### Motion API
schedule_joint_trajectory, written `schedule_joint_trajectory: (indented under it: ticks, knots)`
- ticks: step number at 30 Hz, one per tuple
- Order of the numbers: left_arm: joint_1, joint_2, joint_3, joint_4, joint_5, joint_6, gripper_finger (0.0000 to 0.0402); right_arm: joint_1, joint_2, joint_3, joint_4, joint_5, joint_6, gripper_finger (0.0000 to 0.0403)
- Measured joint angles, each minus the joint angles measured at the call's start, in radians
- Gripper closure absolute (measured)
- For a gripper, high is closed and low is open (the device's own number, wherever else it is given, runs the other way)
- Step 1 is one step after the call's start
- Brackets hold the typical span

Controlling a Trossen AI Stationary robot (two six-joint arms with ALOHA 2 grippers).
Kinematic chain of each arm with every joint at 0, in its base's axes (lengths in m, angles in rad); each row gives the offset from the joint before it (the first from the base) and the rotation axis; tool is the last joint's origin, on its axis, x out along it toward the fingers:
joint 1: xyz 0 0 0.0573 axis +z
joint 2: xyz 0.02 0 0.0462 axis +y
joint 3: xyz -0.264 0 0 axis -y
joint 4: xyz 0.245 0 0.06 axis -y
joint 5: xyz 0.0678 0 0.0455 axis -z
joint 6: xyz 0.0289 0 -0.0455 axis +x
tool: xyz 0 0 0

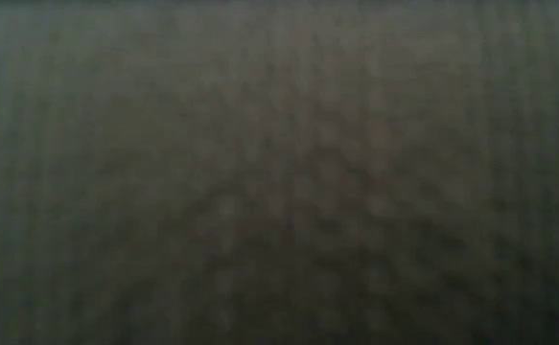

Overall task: Sort clothes
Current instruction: Put the white underwear into the blue laundry bin

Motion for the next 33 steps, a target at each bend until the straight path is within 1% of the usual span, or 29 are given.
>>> schedule_joint_trajectory:
  ticks: [4, 7, 9, 13, 17, 19, 24, 29, 33]
  knots:
    - [0.000, 0.006, 0.000, 0.000, 0.000, -0.002, 0.0271, 0.029, 0.034, 0.000, -0.002, 0.150, -0.115, 0.0390]
    - [0.000, 0.012, 0.000, -0.001, 0.000, -0.002, 0.0271, 0.050, 0.075, -0.001, -0.003, 0.268, -0.167, 0.0390]
    - [0.000, 0.014, 0.000, -0.001, 0.000, -0.002, 0.0271, 0.060, 0.111, -0.004, -0.002, 0.312, -0.189, 0.0390]
    - [0.000, 0.016, 0.000, -0.001, 0.000, -0.002, 0.0271, 0.074, 0.183, -0.004, 0.062, 0.312, -0.267, 0.0390]
    - [0.000, 0.018, 0.000, -0.001, 0.000, -0.002, 0.0271, 0.059, 0.202, -0.006, 0.147, 0.219, -0.382, 0.0390]
    - [0.000, 0.019, 0.000, -0.002, 0.000, -0.004, 0.0271, 0.040, 0.196, -0.006, 0.154, 0.206, -0.413, 0.0390]
    - [0.000, 0.019, 0.000, -0.009, 0.000, -0.020, 0.0271, 0.003, 0.229, -0.014, 0.157, 0.208, -0.454, 0.0390]
    - [0.000, 0.019, 0.000, -0.010, 0.001, -0.022, 0.0271, 0.000, 0.282, -0.016, 0.164, 0.206, -0.494, 0.0390]
    - [0.000, 0.019, 0.000, -0.016, 0.002, -0.022, 0.0271, 0.000, 0.316, -0.014, 0.159, 0.193, -0.466, 0.0386]
